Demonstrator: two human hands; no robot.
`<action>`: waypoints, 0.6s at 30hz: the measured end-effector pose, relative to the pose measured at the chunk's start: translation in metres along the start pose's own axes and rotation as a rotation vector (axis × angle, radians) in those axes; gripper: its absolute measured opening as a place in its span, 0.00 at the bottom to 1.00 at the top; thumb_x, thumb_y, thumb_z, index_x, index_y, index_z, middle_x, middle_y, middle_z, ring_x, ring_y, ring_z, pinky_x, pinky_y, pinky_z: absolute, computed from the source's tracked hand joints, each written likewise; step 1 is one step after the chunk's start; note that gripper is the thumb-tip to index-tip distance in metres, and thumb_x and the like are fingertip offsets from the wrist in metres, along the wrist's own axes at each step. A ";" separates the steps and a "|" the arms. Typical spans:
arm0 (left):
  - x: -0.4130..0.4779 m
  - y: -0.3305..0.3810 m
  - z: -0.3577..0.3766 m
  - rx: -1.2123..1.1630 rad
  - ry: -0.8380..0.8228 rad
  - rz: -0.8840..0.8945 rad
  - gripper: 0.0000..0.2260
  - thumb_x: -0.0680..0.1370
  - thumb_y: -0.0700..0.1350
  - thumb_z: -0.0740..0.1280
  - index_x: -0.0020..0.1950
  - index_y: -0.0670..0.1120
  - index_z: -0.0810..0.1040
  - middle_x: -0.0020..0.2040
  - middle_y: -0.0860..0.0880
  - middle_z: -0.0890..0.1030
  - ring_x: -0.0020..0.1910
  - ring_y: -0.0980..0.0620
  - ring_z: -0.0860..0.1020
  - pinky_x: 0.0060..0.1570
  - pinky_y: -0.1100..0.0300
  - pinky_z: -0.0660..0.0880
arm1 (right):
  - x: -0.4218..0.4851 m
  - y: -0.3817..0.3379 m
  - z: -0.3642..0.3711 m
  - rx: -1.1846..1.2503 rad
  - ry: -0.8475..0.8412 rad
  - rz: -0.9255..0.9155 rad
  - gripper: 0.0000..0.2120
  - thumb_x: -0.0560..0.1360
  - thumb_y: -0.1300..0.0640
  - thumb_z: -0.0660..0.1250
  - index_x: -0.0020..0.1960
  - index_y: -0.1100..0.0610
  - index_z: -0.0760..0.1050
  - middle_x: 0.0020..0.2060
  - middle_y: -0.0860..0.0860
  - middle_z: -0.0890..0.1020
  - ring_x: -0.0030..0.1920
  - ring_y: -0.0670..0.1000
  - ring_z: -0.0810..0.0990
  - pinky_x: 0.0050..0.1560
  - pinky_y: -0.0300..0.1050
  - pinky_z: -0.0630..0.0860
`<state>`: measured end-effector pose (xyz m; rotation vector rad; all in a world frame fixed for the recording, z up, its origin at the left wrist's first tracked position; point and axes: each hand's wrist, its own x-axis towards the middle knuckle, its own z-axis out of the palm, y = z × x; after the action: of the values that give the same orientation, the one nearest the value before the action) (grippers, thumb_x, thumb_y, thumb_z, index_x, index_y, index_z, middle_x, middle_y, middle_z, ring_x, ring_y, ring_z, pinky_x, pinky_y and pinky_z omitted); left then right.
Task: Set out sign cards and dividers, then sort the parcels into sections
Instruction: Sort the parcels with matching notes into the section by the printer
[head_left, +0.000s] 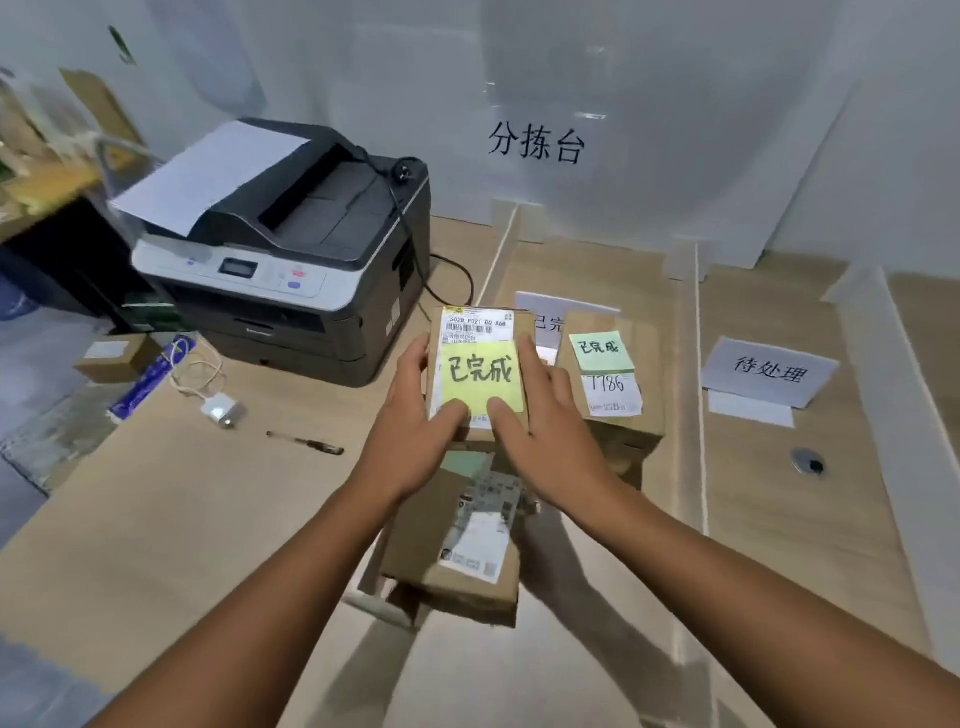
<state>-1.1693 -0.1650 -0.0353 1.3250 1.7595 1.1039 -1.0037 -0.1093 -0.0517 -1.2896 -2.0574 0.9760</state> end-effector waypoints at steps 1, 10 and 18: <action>0.017 -0.003 -0.002 -0.010 -0.018 -0.005 0.35 0.71 0.49 0.66 0.74 0.69 0.57 0.64 0.69 0.75 0.56 0.65 0.79 0.44 0.59 0.82 | 0.015 0.001 0.002 -0.021 0.005 0.027 0.36 0.82 0.41 0.57 0.79 0.33 0.36 0.69 0.45 0.63 0.51 0.41 0.73 0.42 0.31 0.66; 0.140 -0.047 0.003 -0.008 -0.246 -0.022 0.37 0.72 0.49 0.65 0.79 0.60 0.54 0.71 0.55 0.74 0.64 0.55 0.76 0.60 0.44 0.78 | 0.099 0.016 0.022 -0.128 0.051 0.266 0.36 0.83 0.46 0.57 0.82 0.41 0.37 0.73 0.51 0.62 0.54 0.46 0.68 0.51 0.44 0.67; 0.204 -0.081 0.038 -0.014 -0.391 -0.055 0.34 0.74 0.48 0.64 0.77 0.62 0.57 0.67 0.57 0.75 0.64 0.55 0.76 0.62 0.46 0.77 | 0.147 0.048 0.044 -0.188 0.045 0.442 0.36 0.84 0.52 0.55 0.83 0.47 0.36 0.79 0.57 0.54 0.70 0.58 0.66 0.64 0.47 0.67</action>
<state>-1.2229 0.0299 -0.1290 1.3685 1.4851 0.7624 -1.0709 0.0253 -0.1086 -1.9025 -1.9027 0.9370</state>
